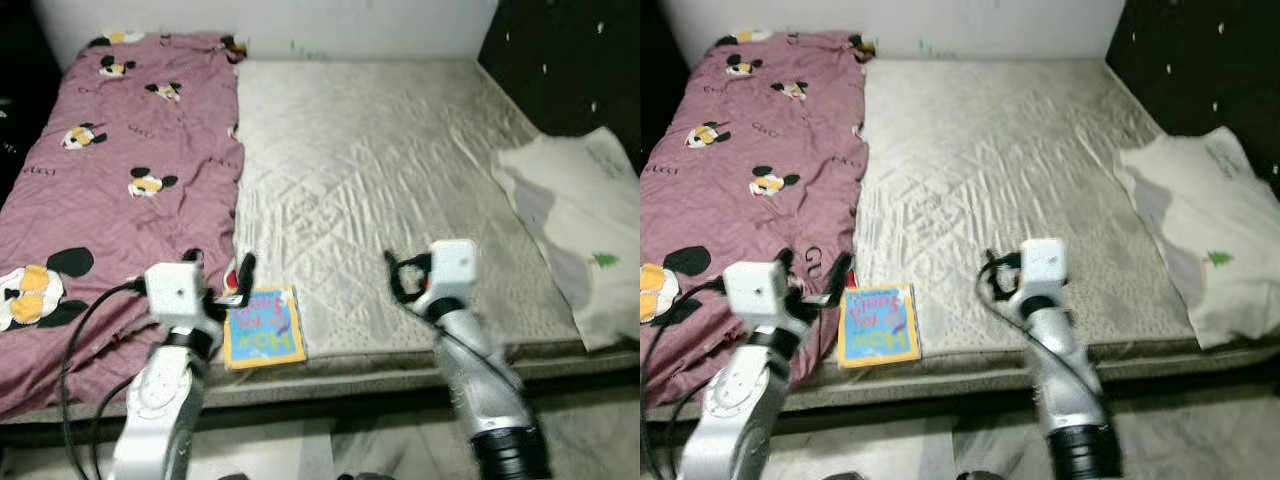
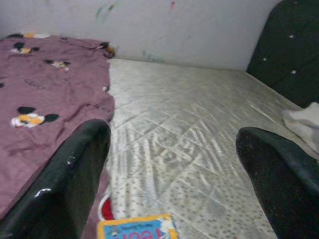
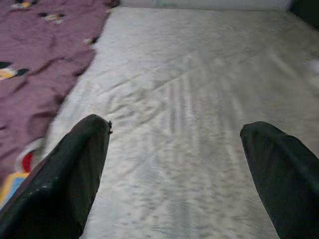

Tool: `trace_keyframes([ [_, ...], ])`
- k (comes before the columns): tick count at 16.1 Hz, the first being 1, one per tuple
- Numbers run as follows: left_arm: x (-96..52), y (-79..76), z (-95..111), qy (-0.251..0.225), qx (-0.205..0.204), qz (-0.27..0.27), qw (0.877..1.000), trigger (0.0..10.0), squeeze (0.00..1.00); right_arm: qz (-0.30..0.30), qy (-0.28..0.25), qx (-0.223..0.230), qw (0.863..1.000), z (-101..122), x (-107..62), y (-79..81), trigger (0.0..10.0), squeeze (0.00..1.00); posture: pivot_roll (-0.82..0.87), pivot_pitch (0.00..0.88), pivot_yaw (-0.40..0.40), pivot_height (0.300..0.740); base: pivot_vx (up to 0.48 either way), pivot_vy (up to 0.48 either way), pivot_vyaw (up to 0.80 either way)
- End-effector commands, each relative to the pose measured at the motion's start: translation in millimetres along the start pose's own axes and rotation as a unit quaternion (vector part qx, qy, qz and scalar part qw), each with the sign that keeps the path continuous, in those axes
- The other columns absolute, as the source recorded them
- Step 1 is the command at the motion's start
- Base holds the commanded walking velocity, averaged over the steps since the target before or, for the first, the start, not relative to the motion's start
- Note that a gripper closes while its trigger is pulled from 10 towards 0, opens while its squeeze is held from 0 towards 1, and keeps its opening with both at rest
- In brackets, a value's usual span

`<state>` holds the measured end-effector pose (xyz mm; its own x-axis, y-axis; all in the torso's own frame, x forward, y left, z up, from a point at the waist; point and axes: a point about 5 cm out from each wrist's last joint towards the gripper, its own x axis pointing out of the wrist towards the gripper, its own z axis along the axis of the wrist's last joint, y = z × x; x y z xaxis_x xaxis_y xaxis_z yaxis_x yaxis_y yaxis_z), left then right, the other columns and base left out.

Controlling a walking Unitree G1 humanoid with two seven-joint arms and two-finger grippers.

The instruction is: Clean up the room

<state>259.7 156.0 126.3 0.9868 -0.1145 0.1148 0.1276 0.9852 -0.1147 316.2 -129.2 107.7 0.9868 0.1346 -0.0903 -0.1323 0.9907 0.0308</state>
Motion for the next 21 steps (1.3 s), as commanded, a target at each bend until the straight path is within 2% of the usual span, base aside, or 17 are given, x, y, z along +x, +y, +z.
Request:
trace_keyframes([
  [1,-3.6,-0.3,-2,0.004,-0.004,-0.008,1.000,10.0,0.00,-0.005,0.004,-0.007,1.000,-2,-0.3,-2.1,10.0,0.00,-0.01,0.158,-0.039,0.740,0.304,0.000,0.00],
  [8,-3.2,-2.7,-2,0.006,0.011,-0.013,1.000,10.0,0.00,-0.005,0.007,-0.008,1.000,-4,0.3,-2.1,10.0,0.00,-0.01,0.161,-0.039,0.740,0.456,0.000,0.00],
  [11,-2.1,-1.5,-11,0.031,0.023,0.028,0.999,10.0,0.00,-0.006,0.009,-0.009,1.000,-5,0.0,-2.7,10.0,0.00,-0.01,0.167,-0.039,0.740,0.000,0.000,0.00],
  [13,-2.7,-3.5,-14,0.041,0.009,0.029,0.999,10.0,0.00,-0.006,0.009,-0.011,1.000,-5,0.4,-3.1,10.0,0.00,-0.01,0.167,-0.039,0.740,0.000,0.000,0.00],
  [15,-2.7,-5.3,-14,0.040,0.011,0.020,0.999,10.0,0.00,-0.006,0.008,-0.015,1.000,-5,1.0,-4.2,10.0,0.00,-0.01,0.167,-0.039,0.740,0.000,0.000,0.00],
  [21,-1.6,-4.7,-13,0.039,0.004,0.020,0.999,10.0,0.00,0.002,-0.002,-0.014,1.000,-1,3.6,1.6,10.0,0.00,-0.02,0.173,-0.029,0.740,0.000,0.480,0.00],
])
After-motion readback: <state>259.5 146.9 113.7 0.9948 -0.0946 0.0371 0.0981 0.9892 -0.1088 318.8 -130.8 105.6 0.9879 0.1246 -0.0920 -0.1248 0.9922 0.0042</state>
